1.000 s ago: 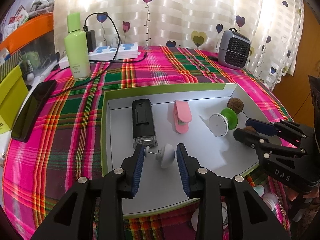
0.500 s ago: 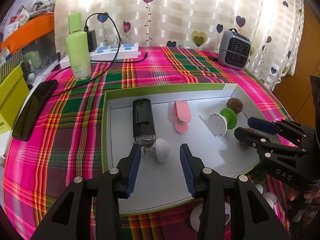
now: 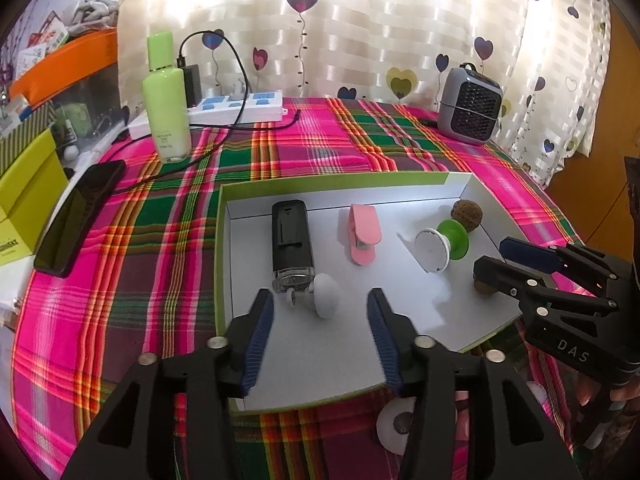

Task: Organize objects
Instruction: 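Open the right tool to drop the walnut while the left tool releases the white knob, then withdraw both open tools from the box toward the remaining objects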

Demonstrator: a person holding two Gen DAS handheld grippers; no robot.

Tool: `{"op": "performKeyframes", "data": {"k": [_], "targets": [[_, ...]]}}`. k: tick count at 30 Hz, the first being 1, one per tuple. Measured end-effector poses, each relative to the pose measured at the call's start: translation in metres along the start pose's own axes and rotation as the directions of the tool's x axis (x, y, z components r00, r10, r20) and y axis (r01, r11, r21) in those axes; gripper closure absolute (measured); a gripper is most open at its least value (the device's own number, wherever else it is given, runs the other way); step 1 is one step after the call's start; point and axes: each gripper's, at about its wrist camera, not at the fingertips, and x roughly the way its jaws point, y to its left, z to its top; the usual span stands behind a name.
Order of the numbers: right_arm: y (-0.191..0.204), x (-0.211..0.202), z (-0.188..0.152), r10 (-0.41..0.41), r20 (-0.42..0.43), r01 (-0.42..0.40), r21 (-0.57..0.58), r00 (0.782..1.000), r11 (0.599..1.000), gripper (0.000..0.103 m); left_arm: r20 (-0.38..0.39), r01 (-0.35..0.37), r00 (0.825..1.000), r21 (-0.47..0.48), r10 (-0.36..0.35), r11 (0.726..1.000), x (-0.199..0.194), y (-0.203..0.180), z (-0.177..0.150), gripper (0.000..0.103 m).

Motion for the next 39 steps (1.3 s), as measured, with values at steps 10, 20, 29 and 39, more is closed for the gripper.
{"op": "performKeyframes", "data": {"k": [10, 20, 29, 39], "targets": [[0.003, -0.013, -0.003, -0.009, 0.013, 0.009, 0.002, 1.0, 1.0, 0.062, 0.021, 0.001, 1.0, 0.001, -0.001, 1.0, -0.017, -0.003, -0.003, 0.051], [0.008, -0.033, -0.01, 0.0, 0.05, -0.001, 0.013, 0.999, 1.0, 0.062, 0.038, -0.007, 0.999, -0.001, 0.007, 1.0, -0.036, -0.007, -0.01, 0.051], [0.014, -0.047, -0.019, -0.004, 0.059, 0.002, 0.02, 0.998, 1.0, 0.062, 0.044, 0.011, 0.999, -0.013, -0.011, 1.0, -0.05, -0.005, -0.024, 0.051], [0.017, -0.058, -0.036, 0.013, 0.059, -0.016, 0.044, 0.998, 0.999, 0.061, 0.035, 0.044, 0.998, -0.038, -0.042, 0.998, -0.059, -0.001, -0.043, 0.051]]}}
